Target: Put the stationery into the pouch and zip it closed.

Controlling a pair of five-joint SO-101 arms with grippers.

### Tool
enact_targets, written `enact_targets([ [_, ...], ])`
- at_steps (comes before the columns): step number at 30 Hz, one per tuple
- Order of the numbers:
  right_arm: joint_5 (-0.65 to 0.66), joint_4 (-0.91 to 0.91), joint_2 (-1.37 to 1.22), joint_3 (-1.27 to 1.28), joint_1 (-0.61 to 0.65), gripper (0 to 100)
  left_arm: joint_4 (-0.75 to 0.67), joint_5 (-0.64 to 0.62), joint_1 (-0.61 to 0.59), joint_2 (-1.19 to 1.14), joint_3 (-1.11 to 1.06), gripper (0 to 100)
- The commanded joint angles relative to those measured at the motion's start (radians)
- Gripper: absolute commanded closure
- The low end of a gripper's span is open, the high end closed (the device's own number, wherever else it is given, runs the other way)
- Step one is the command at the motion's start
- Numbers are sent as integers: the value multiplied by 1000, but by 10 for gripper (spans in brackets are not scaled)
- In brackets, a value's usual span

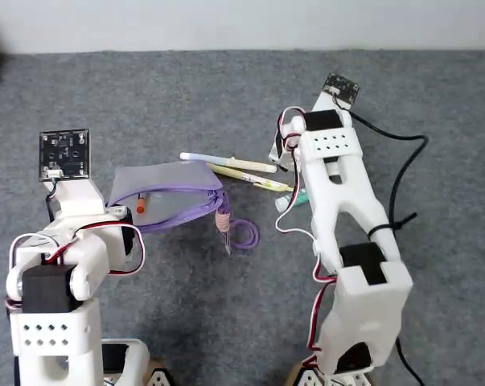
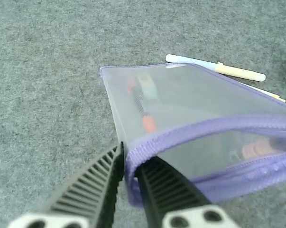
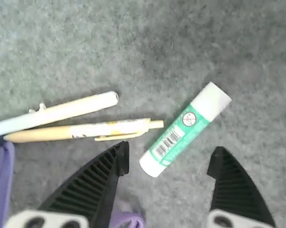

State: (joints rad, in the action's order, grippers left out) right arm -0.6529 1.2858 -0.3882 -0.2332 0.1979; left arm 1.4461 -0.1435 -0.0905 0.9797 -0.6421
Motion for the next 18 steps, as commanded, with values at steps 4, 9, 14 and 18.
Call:
enact_targets([
  [4,-11,1,-82,-78,-16,745,-20,-6,0,-3,7,987],
  [9,-8,-18,-160,-132,-70,745,-20,-6,0,-3,7,987],
  [14,15,-19,-240,-180,-97,745,-20,-6,0,-3,7,987],
  [18,23,-31,-286,-184,-90,746,-20,-6,0,-3,5,987],
])
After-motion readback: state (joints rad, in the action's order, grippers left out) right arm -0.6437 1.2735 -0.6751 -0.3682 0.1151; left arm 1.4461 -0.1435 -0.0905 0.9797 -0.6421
